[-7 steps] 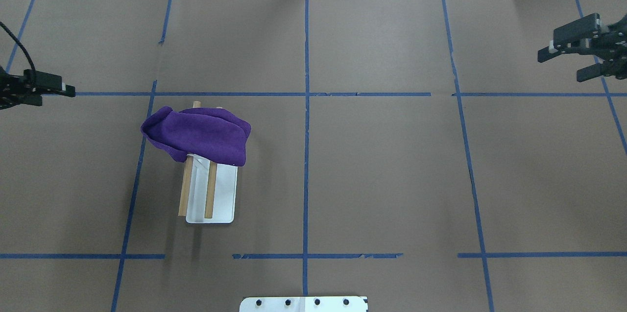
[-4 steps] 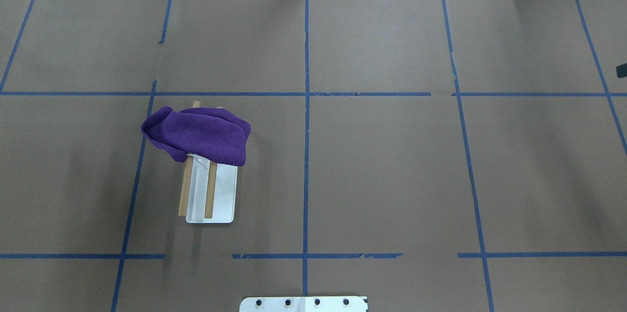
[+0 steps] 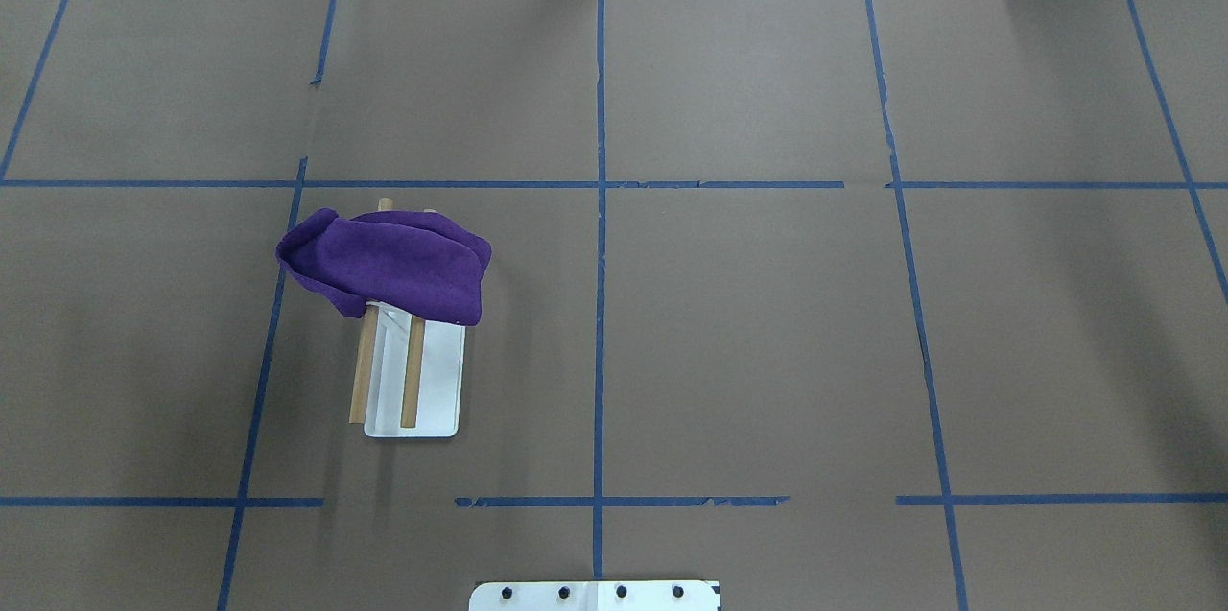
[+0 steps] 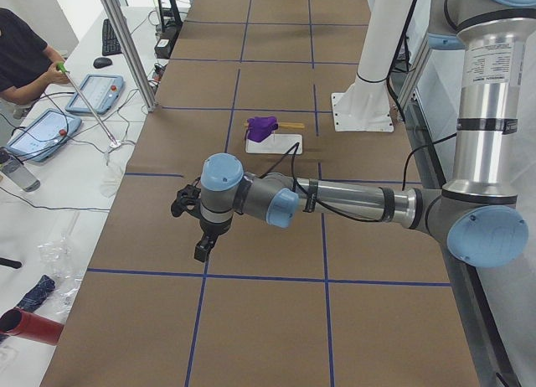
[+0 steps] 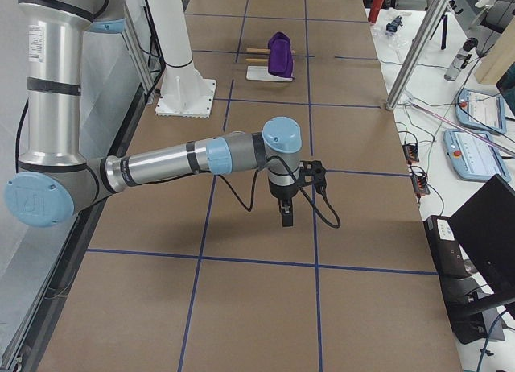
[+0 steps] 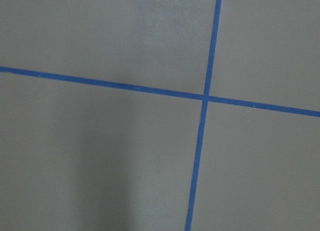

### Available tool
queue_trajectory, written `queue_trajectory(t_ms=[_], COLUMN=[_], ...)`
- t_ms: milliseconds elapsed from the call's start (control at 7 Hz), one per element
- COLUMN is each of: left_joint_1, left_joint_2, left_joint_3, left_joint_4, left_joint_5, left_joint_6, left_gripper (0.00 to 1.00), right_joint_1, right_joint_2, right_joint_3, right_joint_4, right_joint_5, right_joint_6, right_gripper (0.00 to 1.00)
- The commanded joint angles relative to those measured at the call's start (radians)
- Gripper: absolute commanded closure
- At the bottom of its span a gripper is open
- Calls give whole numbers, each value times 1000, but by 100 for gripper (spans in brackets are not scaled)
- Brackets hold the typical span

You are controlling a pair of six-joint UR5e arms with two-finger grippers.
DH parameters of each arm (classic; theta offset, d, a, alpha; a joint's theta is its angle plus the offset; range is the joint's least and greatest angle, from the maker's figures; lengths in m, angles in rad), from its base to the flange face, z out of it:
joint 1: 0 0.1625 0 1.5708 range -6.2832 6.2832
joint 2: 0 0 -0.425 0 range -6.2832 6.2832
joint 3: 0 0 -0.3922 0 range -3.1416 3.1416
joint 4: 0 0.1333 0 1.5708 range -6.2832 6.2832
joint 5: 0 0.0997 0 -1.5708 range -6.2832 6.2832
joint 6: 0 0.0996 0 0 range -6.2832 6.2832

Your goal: Hang towel on rack

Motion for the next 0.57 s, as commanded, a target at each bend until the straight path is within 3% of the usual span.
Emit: queue_trajectory(t_ms=[0,143,429], left_joint_1=[-13,-13,-13], left_joint_2=[-13,-1,19], left_joint_3=[-7,-6,-10], left_joint_4=[163,156,153], left_joint_5=[-61,-80,-80], left_joint_6=[34,34,33], left_gripper=[0,0,0], right_joint_1=[15,33,57], right_joint_2=[52,101,75], right_joint_3=[-17,-12,21], right_joint_4=[-212,-333,-365], right_joint_5=[-38,-27,-23], right_joint_6=[-199,-226,-248], right_gripper=[0,0,0])
